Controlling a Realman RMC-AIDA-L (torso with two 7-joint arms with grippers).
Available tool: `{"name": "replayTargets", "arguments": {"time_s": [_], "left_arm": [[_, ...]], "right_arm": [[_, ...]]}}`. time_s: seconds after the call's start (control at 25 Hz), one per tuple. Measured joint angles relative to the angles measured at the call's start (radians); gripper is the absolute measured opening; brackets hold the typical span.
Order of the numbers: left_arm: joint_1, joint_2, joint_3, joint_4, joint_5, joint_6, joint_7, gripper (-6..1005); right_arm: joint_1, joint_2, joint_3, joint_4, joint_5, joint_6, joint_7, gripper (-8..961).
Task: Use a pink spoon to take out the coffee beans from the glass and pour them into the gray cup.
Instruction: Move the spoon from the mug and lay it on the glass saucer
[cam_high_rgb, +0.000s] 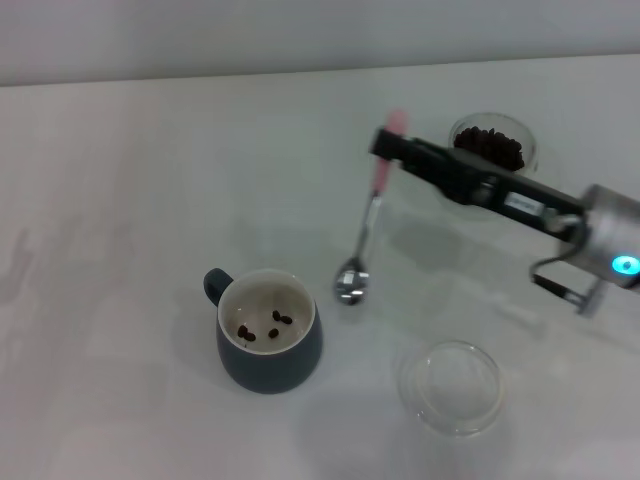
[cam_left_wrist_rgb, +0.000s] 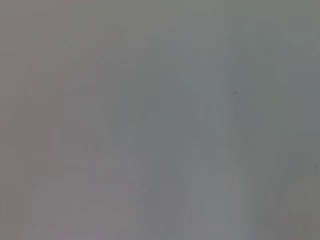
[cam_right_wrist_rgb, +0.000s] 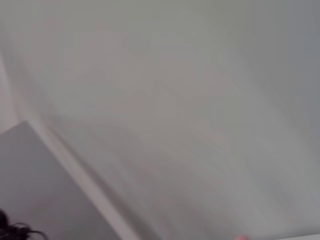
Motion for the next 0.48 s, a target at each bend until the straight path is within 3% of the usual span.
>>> {"name": "replayTargets", "arguments": {"time_s": [0.28,0.48], "left_arm": [[0.001,0.000,0.000,0.000,0.000,0.000,0.019,755],[0.000,0.000,0.000,0.000,0.000,0.000,0.021,755]], "right_arm": [[-0.154,-0.013,-0.007,-0.163,-0.007,0.012,0.086,145],[-0.193,-0.016,-0.010,-0.176,-0.011,0.007,0.088,145]]}}
